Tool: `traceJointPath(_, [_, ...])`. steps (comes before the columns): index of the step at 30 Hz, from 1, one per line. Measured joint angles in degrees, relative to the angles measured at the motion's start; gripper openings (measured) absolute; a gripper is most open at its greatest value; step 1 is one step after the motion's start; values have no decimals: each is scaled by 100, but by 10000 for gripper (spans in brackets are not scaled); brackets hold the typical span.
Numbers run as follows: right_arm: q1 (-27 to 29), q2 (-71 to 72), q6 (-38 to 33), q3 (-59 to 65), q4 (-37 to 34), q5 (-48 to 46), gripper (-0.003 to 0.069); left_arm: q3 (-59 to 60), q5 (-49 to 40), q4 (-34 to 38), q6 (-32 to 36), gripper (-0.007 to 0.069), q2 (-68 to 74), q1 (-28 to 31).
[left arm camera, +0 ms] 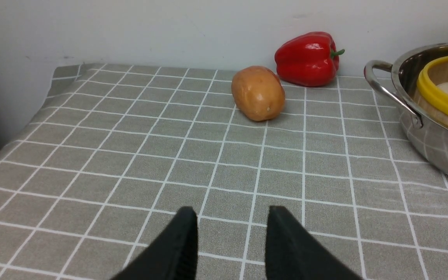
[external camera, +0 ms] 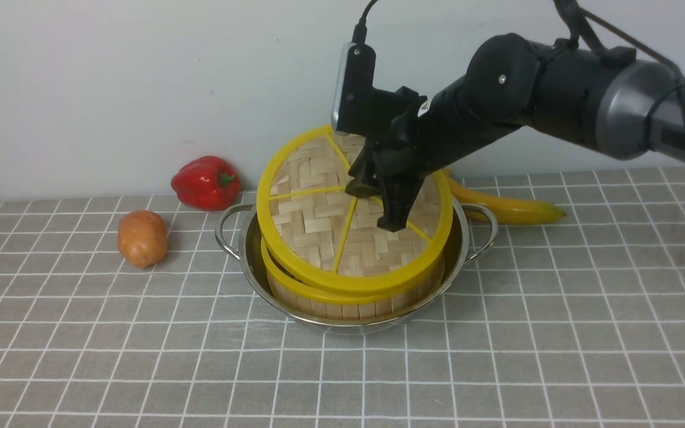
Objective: Place the steamer in the pot on the grey tablecloth, and put the lid on the steamer.
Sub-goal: 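Place the bamboo steamer lid onto the steamer basket in the pot with the right gripper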
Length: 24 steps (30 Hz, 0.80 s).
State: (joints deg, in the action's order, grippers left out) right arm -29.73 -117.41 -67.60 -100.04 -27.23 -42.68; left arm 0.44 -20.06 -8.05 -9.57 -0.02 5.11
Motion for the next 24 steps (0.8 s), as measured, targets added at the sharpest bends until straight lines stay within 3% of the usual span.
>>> traceJointPath(24, [0,25,-18,-4,-67,185,146,0,0,0,0,243,0,0])
